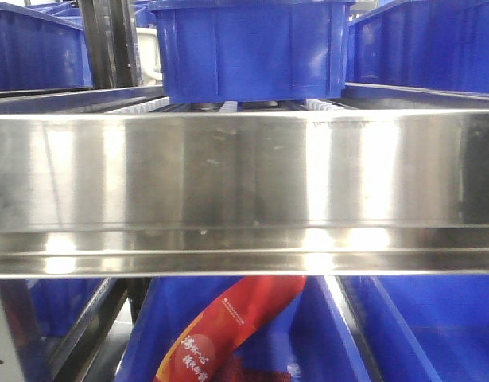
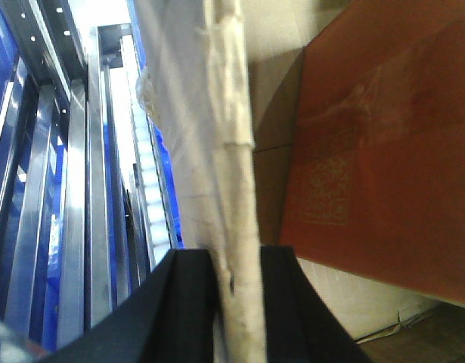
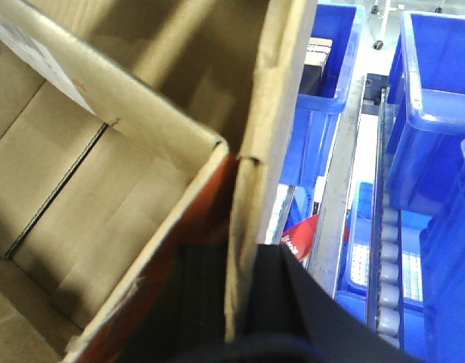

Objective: Stack two boxes on right shelf middle

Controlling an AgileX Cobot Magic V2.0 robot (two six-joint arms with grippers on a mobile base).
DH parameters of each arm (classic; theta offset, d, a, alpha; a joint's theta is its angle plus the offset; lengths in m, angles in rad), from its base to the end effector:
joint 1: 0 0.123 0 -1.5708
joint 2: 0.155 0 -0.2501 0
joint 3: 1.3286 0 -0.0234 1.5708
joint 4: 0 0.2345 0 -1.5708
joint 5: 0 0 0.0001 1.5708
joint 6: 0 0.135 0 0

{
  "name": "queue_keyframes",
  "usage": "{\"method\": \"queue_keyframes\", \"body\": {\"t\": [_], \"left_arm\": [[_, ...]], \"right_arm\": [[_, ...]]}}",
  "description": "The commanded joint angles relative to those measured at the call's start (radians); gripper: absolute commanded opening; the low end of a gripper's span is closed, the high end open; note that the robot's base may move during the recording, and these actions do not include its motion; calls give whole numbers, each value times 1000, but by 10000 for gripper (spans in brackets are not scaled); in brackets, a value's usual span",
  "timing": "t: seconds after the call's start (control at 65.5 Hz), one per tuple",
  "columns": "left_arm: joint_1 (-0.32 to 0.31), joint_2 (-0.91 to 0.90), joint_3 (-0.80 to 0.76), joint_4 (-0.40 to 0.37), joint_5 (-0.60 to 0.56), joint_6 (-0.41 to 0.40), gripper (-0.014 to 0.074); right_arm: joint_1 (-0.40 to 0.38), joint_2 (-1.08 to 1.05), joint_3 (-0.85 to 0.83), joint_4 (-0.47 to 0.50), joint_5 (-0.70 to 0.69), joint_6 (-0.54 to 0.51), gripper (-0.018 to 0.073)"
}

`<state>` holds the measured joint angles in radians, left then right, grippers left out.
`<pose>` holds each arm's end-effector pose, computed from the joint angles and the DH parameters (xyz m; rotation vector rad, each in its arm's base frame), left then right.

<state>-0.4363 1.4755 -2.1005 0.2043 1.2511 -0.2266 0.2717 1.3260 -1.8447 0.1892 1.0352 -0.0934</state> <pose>0.2749 -0.0995 0.4763 0.1714 2.0892 -0.1578 0.2625 0.0958 0.4703 -0.3713 1.9675 0.3392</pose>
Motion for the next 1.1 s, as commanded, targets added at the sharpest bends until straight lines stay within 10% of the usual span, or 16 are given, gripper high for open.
{"method": "queue_keyframes", "body": {"t": [0.0,1.084], "left_arm": [[-7,-12,-18,-14,-45,6,-111],[-7,-12,-18,-14,-45,6,-111]], "right_arm": [[-9,-10,-13,-10,-56,-13,-151],[-9,-10,-13,-10,-56,-13,-151]]}}
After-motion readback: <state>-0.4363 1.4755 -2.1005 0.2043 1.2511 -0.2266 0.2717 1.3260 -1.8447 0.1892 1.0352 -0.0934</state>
